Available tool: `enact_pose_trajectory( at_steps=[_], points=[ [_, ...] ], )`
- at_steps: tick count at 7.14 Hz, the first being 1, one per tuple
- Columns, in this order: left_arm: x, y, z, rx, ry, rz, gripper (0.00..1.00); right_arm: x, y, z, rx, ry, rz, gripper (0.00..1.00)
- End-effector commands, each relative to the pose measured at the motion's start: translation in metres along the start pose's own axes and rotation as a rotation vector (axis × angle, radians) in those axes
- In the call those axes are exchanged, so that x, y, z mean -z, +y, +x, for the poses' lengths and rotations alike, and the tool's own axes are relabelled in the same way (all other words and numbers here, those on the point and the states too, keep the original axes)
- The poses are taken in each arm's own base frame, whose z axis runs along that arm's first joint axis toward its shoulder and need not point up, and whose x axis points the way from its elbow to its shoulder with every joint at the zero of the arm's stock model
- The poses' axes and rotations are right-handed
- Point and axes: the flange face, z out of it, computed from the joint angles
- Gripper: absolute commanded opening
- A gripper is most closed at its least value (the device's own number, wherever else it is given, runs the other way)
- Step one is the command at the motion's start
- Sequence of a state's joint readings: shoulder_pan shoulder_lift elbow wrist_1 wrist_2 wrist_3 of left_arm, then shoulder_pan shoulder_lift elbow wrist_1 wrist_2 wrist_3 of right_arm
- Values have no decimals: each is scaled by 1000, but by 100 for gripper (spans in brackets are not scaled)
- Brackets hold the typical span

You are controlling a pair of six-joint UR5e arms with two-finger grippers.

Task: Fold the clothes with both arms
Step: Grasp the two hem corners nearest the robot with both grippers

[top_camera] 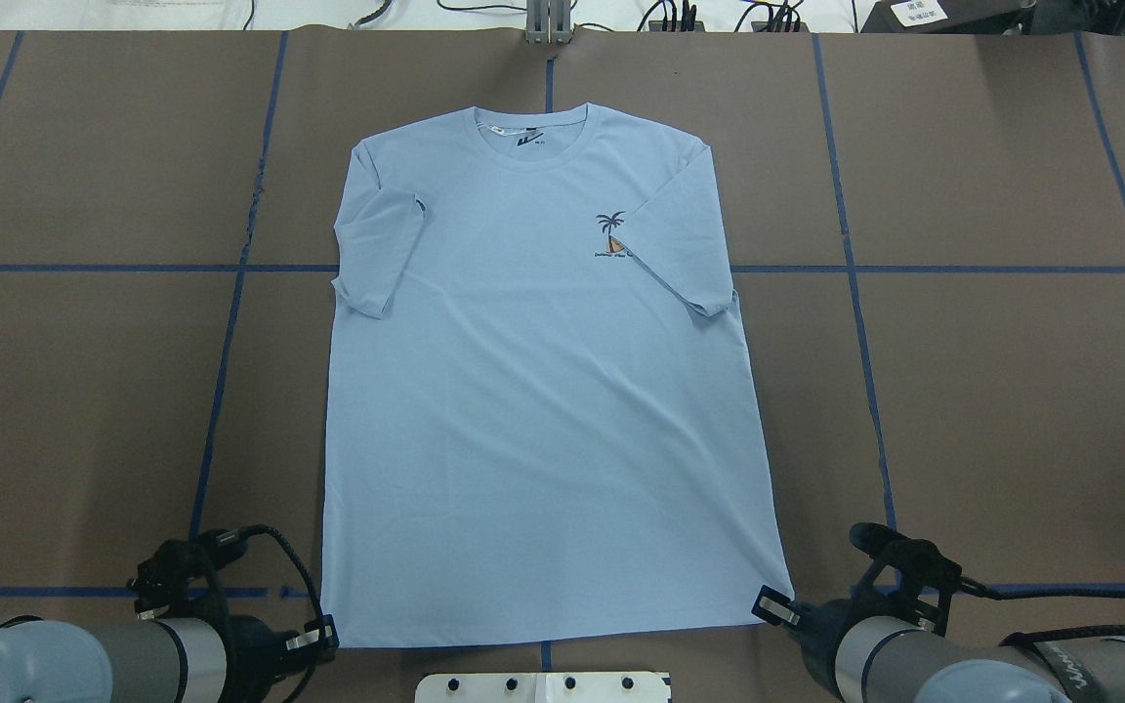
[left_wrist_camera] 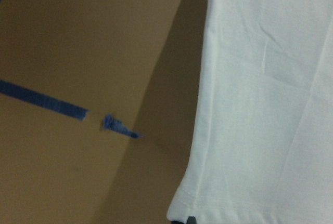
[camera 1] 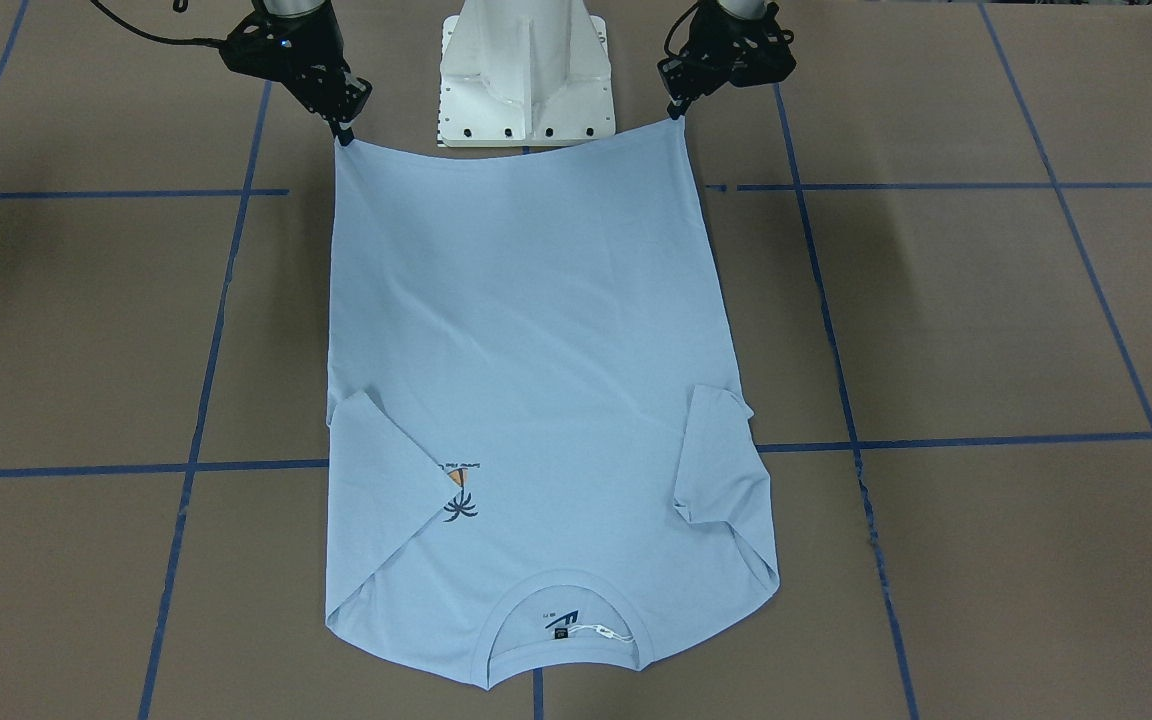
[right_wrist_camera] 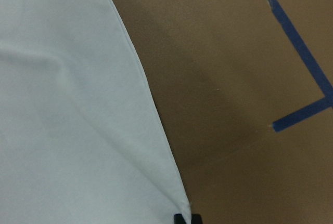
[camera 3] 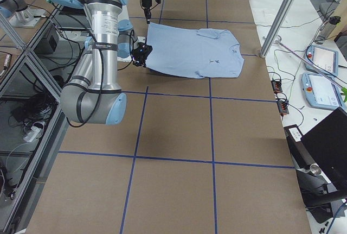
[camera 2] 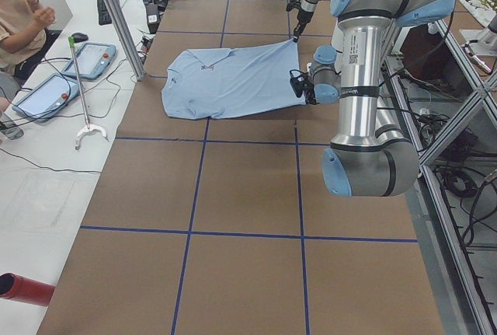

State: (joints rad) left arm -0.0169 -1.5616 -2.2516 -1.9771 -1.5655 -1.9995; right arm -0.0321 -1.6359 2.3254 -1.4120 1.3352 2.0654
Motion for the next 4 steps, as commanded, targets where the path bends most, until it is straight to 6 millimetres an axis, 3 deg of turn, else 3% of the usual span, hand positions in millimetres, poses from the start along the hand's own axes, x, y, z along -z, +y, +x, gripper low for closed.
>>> enact_pose_trajectory(
  at_steps=[1, 2, 3, 4],
  points=[
    [22, 11, 15, 77, 39, -28, 0, 26, -14, -8, -20, -43, -2, 0],
    [27, -19, 22, 91, 61, 33, 0, 27, -30, -17, 5, -60, 26, 0],
    [34, -52, 39, 41, 100, 103, 0, 25, -56, -43, 75, -92, 69, 0],
    [38, -99, 69, 2, 146, 199, 0, 11, -99, -73, 104, -88, 90, 0]
  ],
)
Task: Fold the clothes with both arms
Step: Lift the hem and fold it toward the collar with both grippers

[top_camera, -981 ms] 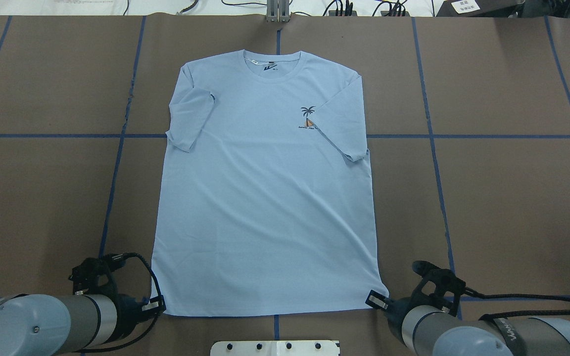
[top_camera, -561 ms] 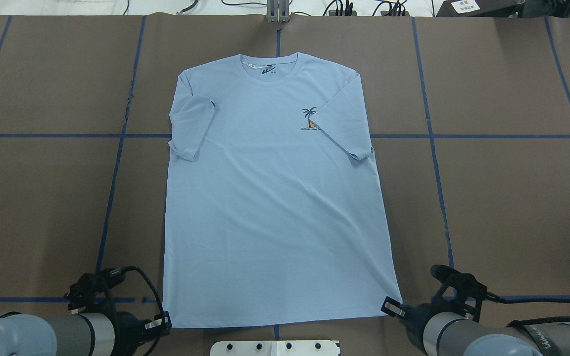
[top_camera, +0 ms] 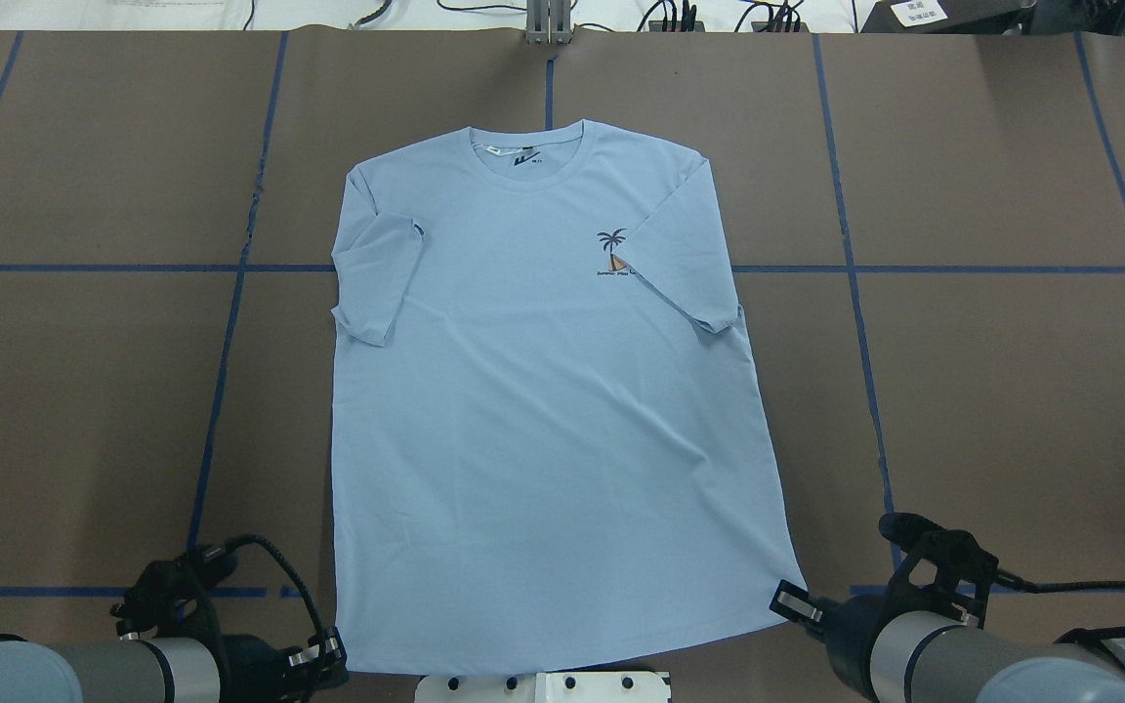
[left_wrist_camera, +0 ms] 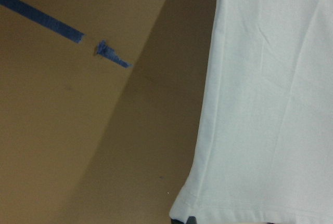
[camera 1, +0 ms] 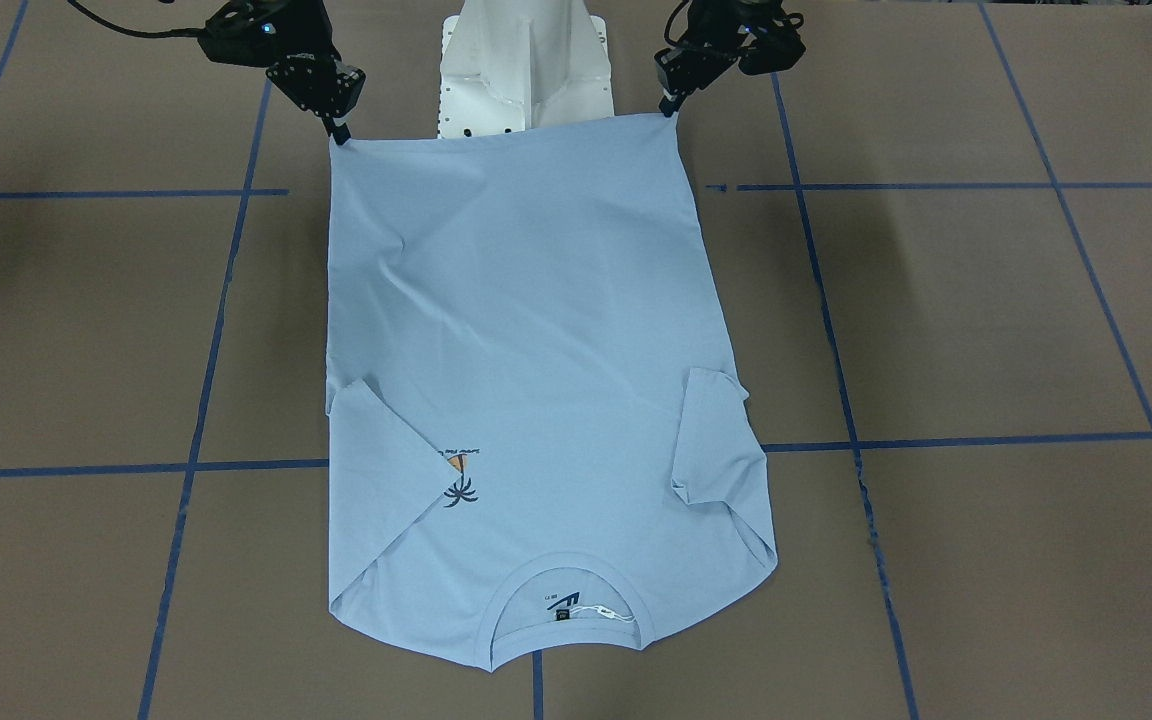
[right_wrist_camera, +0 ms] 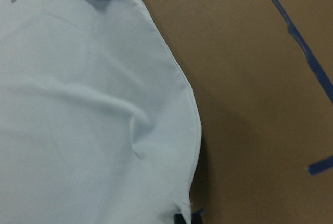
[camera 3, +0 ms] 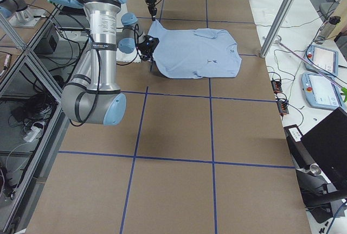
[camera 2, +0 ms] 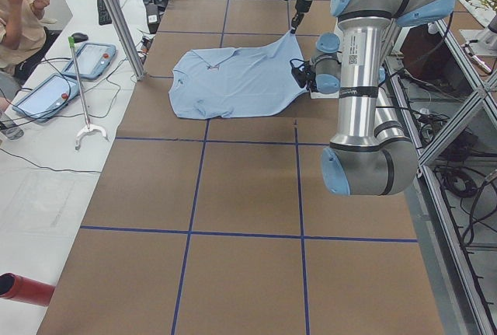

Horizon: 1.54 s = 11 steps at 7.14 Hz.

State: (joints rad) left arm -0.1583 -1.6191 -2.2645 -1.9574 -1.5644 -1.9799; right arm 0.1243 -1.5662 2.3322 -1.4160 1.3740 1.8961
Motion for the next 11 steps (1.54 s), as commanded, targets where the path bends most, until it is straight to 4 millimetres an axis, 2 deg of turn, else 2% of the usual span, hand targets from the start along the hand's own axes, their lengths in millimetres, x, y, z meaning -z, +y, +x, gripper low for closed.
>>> enact_pose_trajectory(
  at_steps=[1, 2, 3, 4, 5, 6, 7, 8, 9, 10, 11],
  points=[
    [-12, -88, 50, -84, 53, 179, 0, -32, -105, -53, 40, 9, 19, 0],
    [-20, -130, 66, -107, 49, 254, 0, -51, -166, -74, 50, 32, 36, 0],
    [-32, -162, 77, -105, 32, 308, 0, -74, -216, -97, 58, 59, 84, 0],
    [-48, -191, 92, -95, 18, 350, 0, -97, -249, -122, 49, 85, 96, 0],
    [-59, -221, 110, -100, 5, 391, 0, -112, -274, -140, 45, 107, 116, 0],
    [-63, -246, 114, -109, -6, 425, 0, -121, -298, -153, 41, 128, 132, 0],
    [-66, -272, 117, -119, -4, 455, 0, -133, -307, -166, 42, 144, 131, 0],
    [-70, -300, 119, -102, -12, 487, 0, -144, -321, -187, 31, 161, 138, 0],
    [-78, -318, 125, -93, -7, 503, 0, -154, -340, -197, 24, 172, 150, 0],
    [-91, -325, 131, -97, 11, 503, 0, -178, -355, -198, 26, 150, 160, 0],
    [-99, -330, 135, -97, 16, 505, 0, -187, -363, -193, 25, 140, 164, 0]
  ],
)
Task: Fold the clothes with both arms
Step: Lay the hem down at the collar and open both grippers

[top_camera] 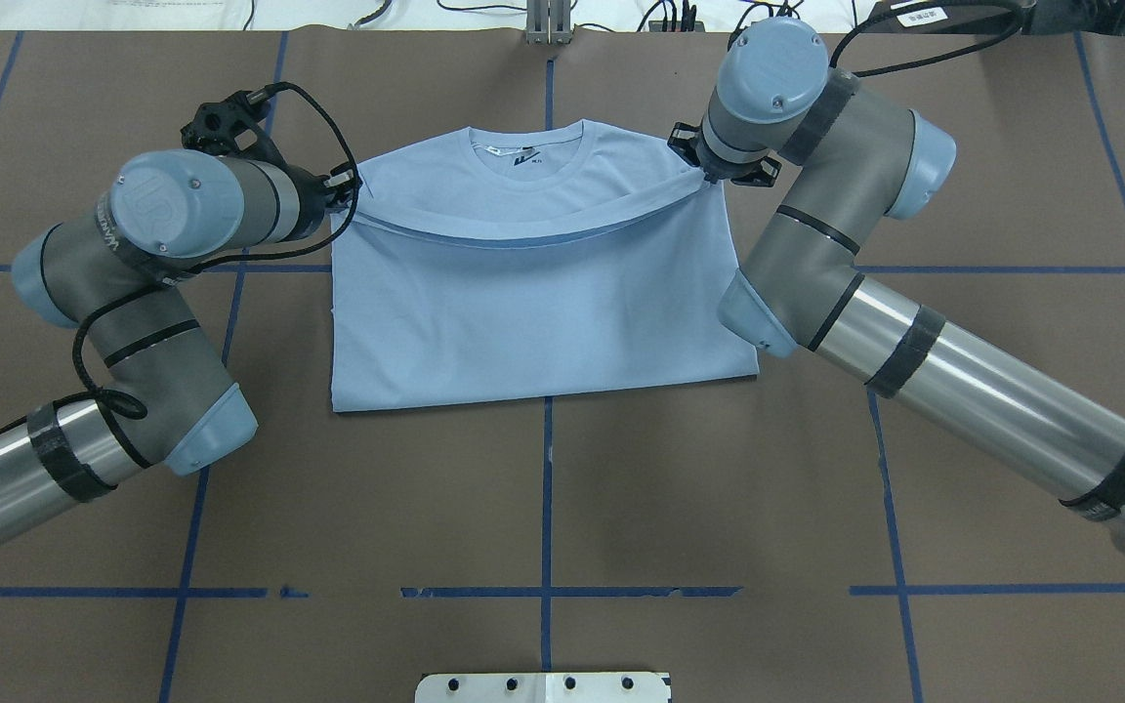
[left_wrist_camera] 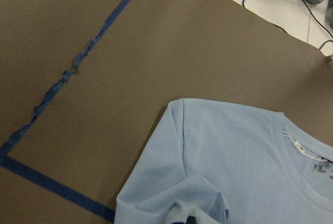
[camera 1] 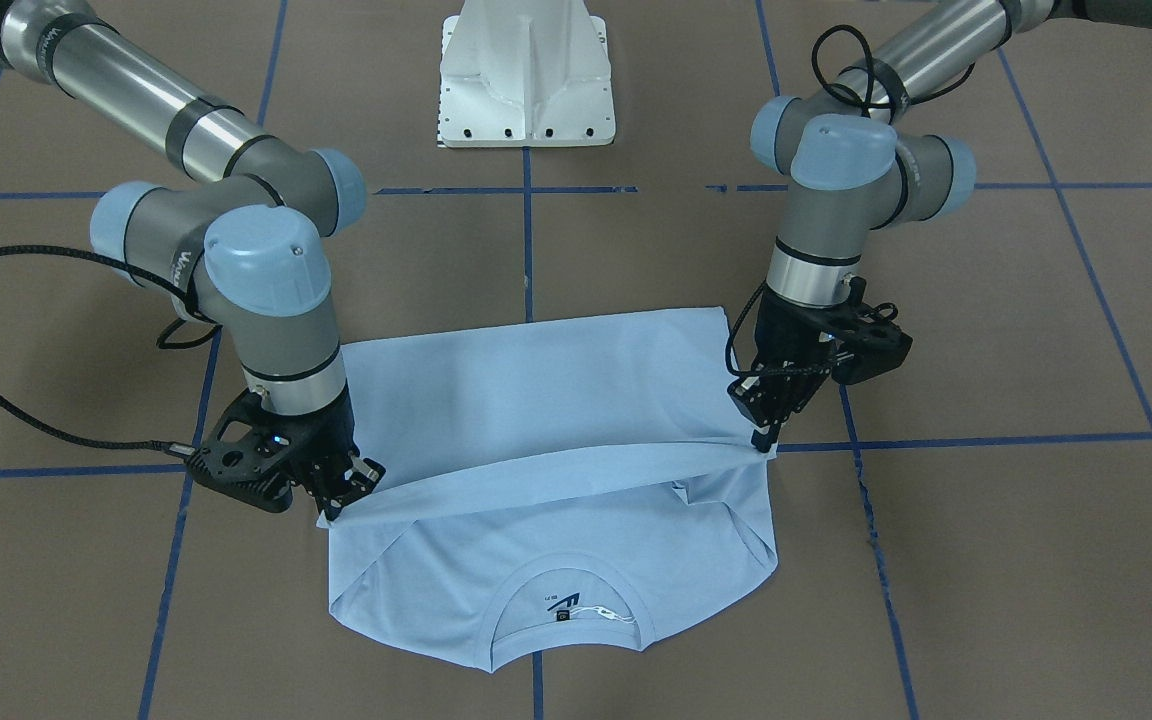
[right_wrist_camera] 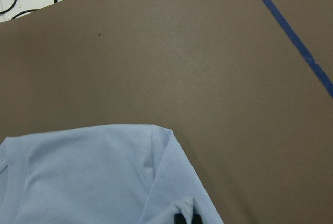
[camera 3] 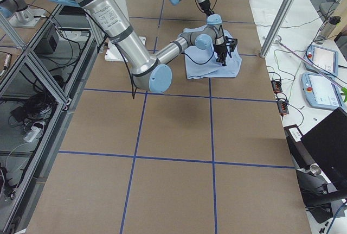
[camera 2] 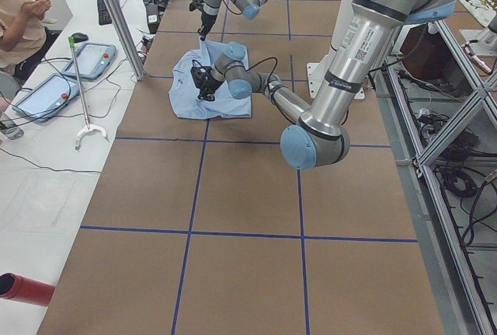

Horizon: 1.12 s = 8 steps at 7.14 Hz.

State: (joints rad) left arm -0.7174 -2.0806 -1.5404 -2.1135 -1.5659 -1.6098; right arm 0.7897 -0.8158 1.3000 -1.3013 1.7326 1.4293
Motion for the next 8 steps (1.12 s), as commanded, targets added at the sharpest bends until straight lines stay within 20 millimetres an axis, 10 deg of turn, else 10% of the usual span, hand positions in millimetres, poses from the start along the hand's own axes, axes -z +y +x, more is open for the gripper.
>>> enact_pose_trajectory(
  at_steps=[1, 5, 8],
  points=[
    [-21, -10, 3, 5, 1, 35, 0, -24, -15, -4, 3, 4, 7, 0],
    [-40, -16, 2, 10, 12, 48, 0, -34, -14, -7, 2, 24, 2, 0],
    [-57, -17, -16, 11, -20, 49, 19, -34, -14, -8, 8, 23, 4, 39]
  ],
)
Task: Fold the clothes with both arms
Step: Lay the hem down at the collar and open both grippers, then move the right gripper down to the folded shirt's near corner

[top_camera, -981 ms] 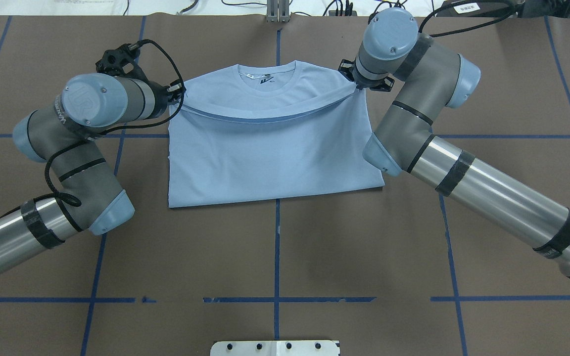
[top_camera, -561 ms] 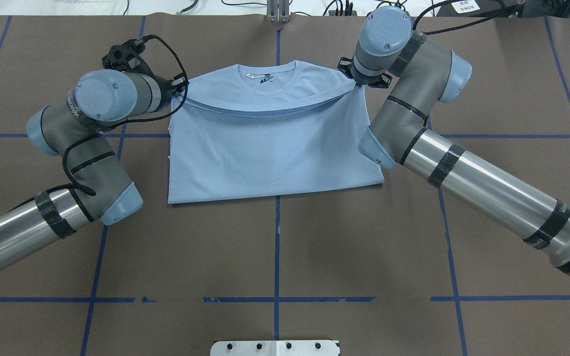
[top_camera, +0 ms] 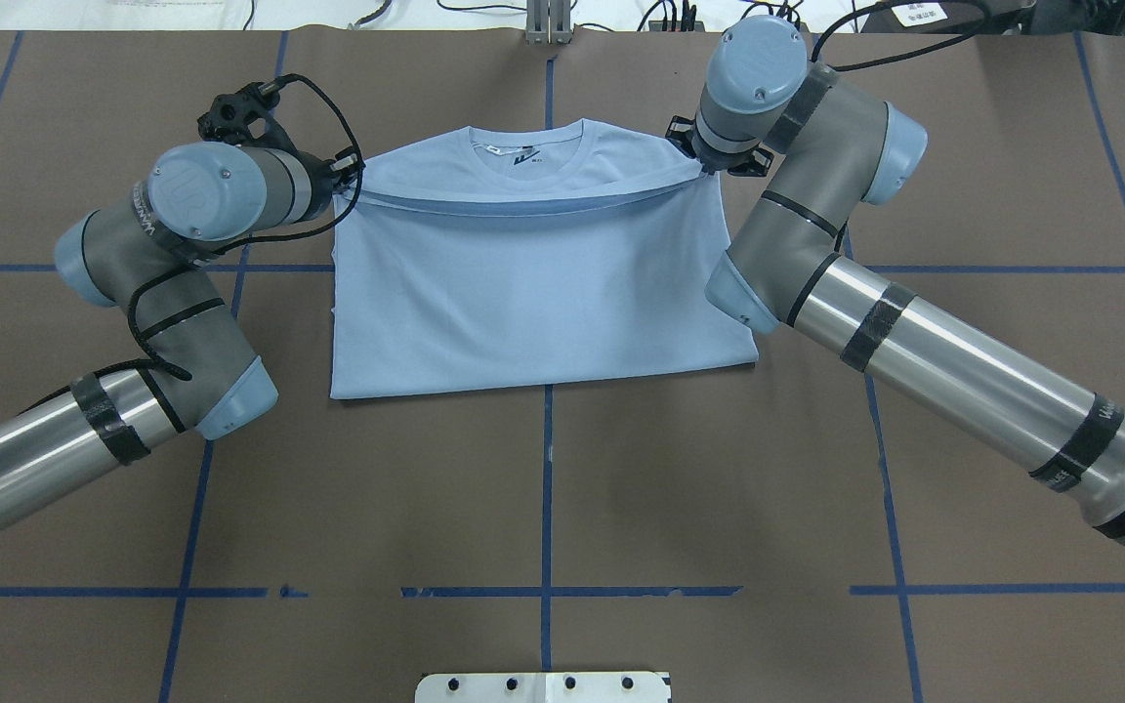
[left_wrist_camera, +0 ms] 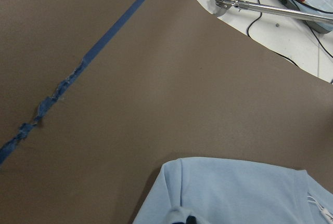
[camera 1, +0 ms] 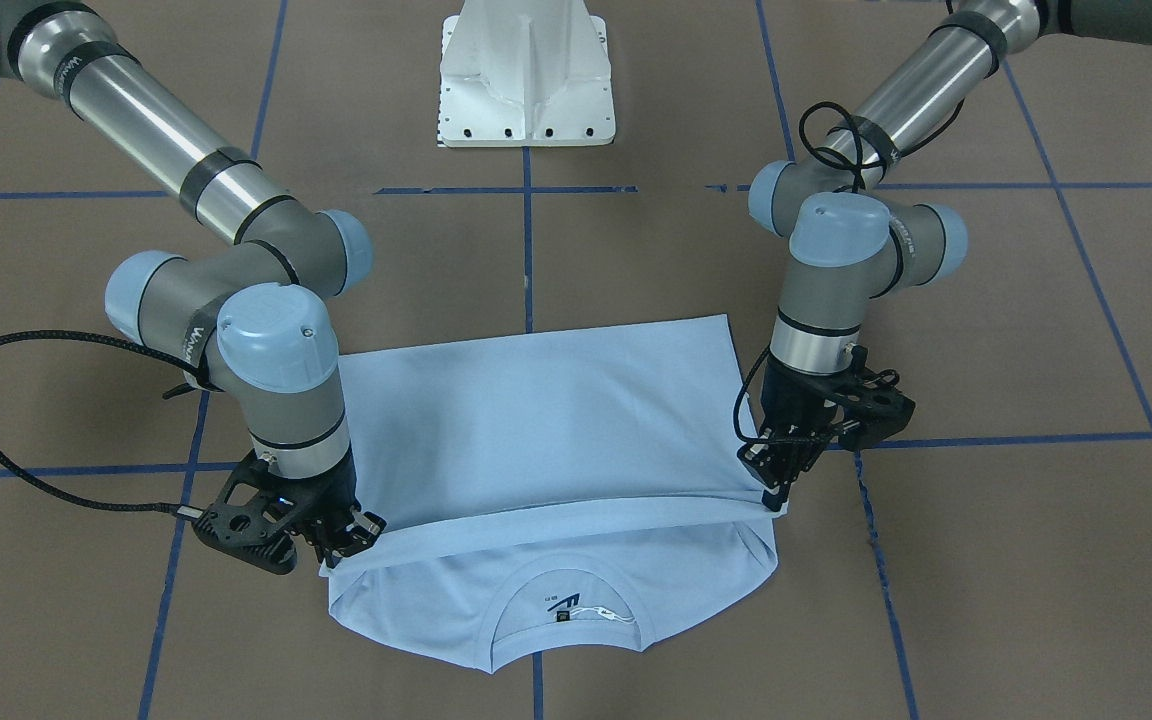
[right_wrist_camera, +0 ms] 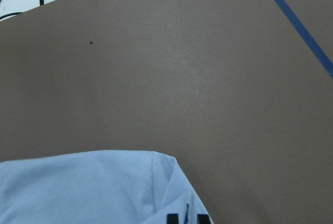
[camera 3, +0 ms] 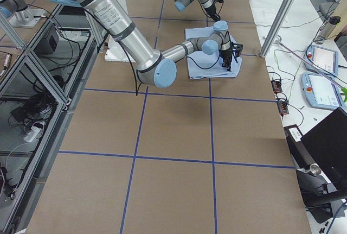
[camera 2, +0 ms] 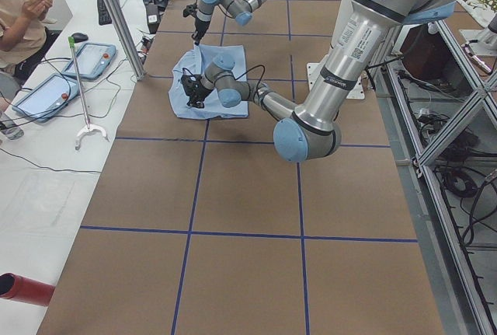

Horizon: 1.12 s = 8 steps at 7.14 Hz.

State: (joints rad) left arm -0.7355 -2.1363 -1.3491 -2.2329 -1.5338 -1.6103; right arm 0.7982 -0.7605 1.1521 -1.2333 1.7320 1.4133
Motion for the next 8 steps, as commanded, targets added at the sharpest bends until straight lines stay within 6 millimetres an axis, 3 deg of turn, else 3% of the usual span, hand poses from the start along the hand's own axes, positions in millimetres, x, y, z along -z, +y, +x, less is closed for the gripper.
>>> enact_pose_trajectory(
  at_steps=[1, 3, 4, 5, 7, 8],
  points=[
    [-4, -1, -8, 0, -9, 1, 21, 3, -1, -4, 11, -5, 6, 57],
    [2, -3, -3, 1, 27, -4, 22, 9, 0, -6, 18, -19, 2, 65],
    [13, -5, 4, 3, 56, -7, 22, 18, 7, 12, 17, -43, -6, 66],
    [32, -3, 17, 5, 90, -45, 22, 23, 35, 45, 36, -64, -34, 72],
    [44, 1, 23, 14, 115, -81, 24, 57, 102, 115, -90, -113, -104, 80],
    [58, 0, 22, 15, 136, -80, 24, 76, 124, 134, -160, -130, -126, 83]
  ],
)
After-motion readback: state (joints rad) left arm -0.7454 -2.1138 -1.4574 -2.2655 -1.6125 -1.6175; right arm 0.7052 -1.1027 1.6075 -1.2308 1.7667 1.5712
